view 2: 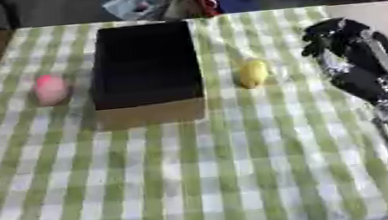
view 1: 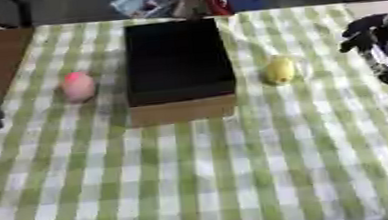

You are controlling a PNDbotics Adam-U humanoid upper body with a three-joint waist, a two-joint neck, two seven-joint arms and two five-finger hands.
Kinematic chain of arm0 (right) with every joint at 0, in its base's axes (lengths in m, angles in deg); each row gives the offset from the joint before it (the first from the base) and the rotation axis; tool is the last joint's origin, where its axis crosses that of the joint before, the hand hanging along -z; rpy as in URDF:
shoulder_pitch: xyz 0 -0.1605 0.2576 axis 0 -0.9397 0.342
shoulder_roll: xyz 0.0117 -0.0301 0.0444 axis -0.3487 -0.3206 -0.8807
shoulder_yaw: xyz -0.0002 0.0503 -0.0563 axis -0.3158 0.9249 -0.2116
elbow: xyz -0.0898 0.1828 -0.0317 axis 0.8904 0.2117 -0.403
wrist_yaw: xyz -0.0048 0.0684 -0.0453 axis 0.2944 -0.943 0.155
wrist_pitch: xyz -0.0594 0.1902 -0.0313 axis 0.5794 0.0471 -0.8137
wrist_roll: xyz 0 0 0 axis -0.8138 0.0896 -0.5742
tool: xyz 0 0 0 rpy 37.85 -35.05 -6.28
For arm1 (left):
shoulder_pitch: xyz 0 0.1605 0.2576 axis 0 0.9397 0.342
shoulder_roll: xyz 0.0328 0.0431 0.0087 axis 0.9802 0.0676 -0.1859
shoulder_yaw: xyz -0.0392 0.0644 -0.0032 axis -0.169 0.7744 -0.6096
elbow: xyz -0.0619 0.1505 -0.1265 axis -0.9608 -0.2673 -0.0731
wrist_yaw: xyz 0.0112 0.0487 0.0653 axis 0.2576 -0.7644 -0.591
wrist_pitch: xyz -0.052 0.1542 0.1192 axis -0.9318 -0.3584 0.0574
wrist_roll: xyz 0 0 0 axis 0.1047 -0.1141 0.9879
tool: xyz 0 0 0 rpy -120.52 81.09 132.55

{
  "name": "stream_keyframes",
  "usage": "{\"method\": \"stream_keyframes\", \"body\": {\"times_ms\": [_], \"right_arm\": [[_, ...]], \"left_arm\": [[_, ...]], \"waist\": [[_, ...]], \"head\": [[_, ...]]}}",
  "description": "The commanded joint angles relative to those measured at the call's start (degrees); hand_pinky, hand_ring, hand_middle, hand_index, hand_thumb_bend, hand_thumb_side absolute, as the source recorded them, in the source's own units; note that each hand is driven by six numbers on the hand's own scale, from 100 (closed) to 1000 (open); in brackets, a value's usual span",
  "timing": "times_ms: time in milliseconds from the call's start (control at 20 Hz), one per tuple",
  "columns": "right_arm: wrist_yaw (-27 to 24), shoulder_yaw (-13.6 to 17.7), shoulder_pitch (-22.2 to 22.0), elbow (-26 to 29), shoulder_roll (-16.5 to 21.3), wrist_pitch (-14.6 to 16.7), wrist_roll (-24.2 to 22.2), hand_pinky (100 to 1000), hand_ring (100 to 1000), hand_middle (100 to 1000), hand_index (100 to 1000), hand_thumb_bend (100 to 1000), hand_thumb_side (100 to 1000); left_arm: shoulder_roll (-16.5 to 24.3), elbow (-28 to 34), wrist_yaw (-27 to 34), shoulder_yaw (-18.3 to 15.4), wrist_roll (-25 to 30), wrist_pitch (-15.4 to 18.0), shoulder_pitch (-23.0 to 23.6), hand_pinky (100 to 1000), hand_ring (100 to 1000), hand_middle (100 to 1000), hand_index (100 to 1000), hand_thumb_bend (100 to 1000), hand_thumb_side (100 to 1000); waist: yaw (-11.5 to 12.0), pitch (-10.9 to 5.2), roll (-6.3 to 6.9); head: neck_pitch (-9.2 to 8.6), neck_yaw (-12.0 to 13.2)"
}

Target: Pick up objects on the table and place them in the box.

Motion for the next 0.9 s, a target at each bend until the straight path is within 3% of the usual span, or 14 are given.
{"method": "stream_keyframes", "body": {"times_ms": [50,500,900], "right_arm": [[0.10,0.32,0.48,1.12,0.92,0.07,-0.14,705,571,610,718,100,436],[0.11,0.32,0.45,1.16,0.96,0.04,-0.13,706,571,610,718,100,438],[0.14,0.18,0.34,1.07,1.15,0.00,-0.26,706,571,610,718,100,442]], "left_arm": [[0.90,0.83,-0.07,-0.68,0.07,0.11,-0.41,622,476,507,735,134,518],[2.21,0.89,-0.49,-0.60,0.75,0.41,-0.53,634,496,528,747,180,515],[8.69,-0.40,-3.08,-0.23,1.16,1.50,-2.03,643,518,547,753,232,447]], "waist": [[-0.12,-0.74,0.17],[-0.19,-0.80,0.21],[-0.44,-0.86,0.46]], "head": [[0.36,0.25],[0.30,0.31],[0.32,0.61]]}}
